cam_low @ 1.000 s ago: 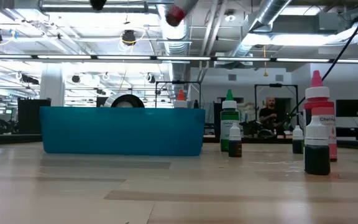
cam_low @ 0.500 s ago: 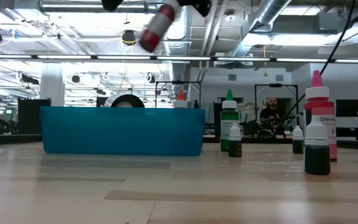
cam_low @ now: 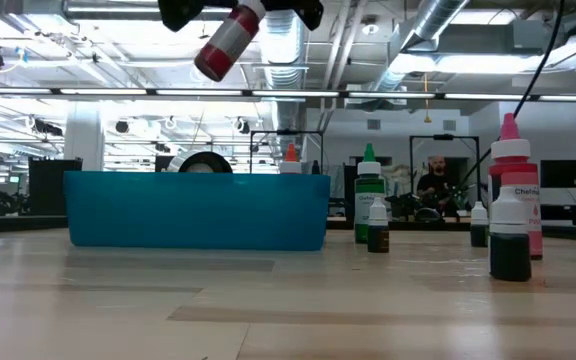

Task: Pick & Place food coloring
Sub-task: Put the large red food coloring bottle into the bin

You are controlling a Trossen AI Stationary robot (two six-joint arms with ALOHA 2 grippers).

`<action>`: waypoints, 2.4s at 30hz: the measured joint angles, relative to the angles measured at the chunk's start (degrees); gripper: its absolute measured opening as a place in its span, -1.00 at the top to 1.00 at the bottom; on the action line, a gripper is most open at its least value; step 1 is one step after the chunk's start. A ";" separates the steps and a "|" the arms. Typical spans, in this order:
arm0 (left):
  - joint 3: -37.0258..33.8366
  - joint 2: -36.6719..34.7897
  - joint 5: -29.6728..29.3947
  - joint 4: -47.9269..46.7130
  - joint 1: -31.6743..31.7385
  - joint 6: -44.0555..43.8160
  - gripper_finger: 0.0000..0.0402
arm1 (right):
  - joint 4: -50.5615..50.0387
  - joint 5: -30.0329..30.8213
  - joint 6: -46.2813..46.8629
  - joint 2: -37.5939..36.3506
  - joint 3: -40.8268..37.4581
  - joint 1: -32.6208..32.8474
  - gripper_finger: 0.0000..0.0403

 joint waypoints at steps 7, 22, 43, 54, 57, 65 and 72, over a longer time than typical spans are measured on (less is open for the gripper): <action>0.00 -0.02 0.42 -0.16 1.68 0.10 0.20 | 0.63 0.23 0.88 0.02 -0.02 0.07 0.84; -0.02 -0.08 -1.80 -2.04 2.81 0.11 0.20 | 1.21 -0.43 1.11 -0.02 -0.02 0.17 0.87; -0.07 1.87 1.64 0.03 5.07 0.10 0.20 | 1.17 -0.22 0.62 -0.02 -0.02 0.11 0.85; -0.09 1.88 2.91 0.86 6.23 1.78 0.20 | 1.76 0.00 0.63 -0.04 -0.02 0.07 0.85; -0.09 1.88 2.66 1.00 6.23 1.94 0.20 | 1.87 -0.01 0.63 -0.04 -0.02 0.07 0.87; -0.09 1.88 2.49 1.46 6.25 2.48 0.20 | 2.15 -0.01 1.04 -0.04 -0.02 0.07 0.85; -0.09 1.88 2.96 1.60 6.25 2.63 0.34 | 2.35 -0.06 1.15 -0.04 -0.02 0.09 0.84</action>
